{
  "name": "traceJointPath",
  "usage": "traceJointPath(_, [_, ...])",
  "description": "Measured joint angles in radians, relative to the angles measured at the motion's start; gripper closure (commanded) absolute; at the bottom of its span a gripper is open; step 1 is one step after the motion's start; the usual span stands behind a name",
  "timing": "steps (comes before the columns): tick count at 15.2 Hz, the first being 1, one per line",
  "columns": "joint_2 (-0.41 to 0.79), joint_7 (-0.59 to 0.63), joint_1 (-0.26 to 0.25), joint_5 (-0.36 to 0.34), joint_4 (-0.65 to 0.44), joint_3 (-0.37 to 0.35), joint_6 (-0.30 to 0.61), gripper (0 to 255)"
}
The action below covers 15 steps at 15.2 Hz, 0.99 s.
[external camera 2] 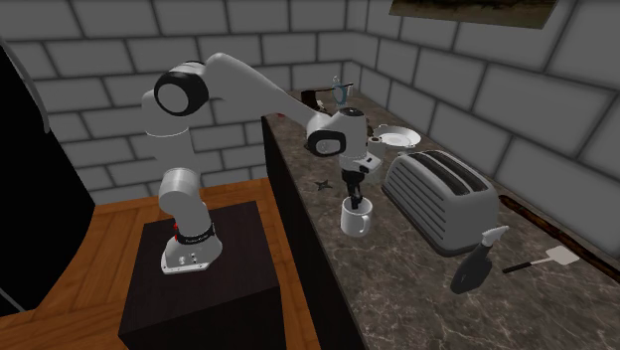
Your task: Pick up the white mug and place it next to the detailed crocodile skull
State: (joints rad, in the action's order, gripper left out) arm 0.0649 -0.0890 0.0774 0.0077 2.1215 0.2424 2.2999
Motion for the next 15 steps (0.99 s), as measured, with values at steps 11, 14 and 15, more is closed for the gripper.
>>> traceJointPath(11, [-0.058, 0.009, -0.001, -0.017, -0.081, 0.001, -0.137, 255])
traceJointPath(14, [-0.070, 0.011, -0.002, -0.021, -0.112, 0.000, -0.179, 255])
traceJointPath(15, [-0.074, 0.011, -0.002, -0.022, -0.124, 0.000, -0.195, 255])
